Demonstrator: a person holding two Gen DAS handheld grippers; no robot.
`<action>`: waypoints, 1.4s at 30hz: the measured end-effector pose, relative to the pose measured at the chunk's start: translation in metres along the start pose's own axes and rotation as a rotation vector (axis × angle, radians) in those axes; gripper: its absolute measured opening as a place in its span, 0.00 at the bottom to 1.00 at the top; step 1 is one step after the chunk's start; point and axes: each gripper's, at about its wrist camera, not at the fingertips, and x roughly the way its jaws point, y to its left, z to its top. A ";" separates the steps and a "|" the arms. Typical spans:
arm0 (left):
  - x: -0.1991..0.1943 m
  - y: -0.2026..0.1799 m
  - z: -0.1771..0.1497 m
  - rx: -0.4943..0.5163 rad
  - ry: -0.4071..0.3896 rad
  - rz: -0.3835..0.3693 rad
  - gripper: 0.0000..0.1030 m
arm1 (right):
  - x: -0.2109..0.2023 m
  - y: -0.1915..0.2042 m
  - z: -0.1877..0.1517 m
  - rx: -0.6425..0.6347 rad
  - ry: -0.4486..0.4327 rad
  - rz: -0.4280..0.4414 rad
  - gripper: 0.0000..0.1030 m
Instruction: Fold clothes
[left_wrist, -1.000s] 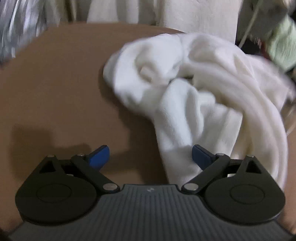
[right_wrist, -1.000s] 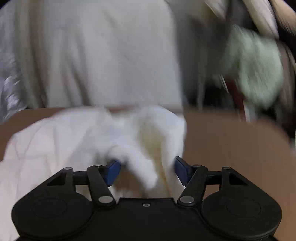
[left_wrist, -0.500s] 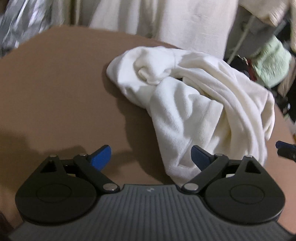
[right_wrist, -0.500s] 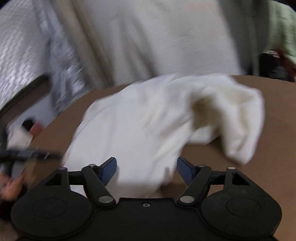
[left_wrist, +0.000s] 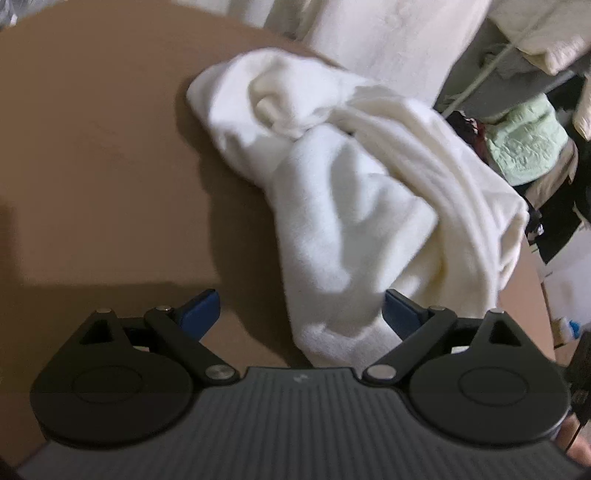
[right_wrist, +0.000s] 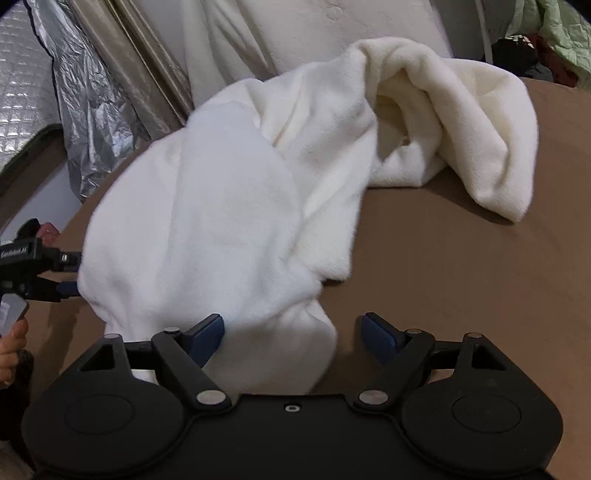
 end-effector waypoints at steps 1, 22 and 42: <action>-0.009 -0.007 -0.001 0.033 -0.027 -0.003 0.92 | 0.000 0.004 0.001 -0.019 0.001 0.034 0.52; -0.029 -0.074 -0.024 0.308 -0.097 -0.046 0.94 | -0.081 0.143 0.138 -0.258 -0.205 0.327 0.12; -0.114 0.024 0.016 -0.004 -0.514 0.181 0.07 | -0.016 0.119 0.056 -0.368 0.072 0.288 0.34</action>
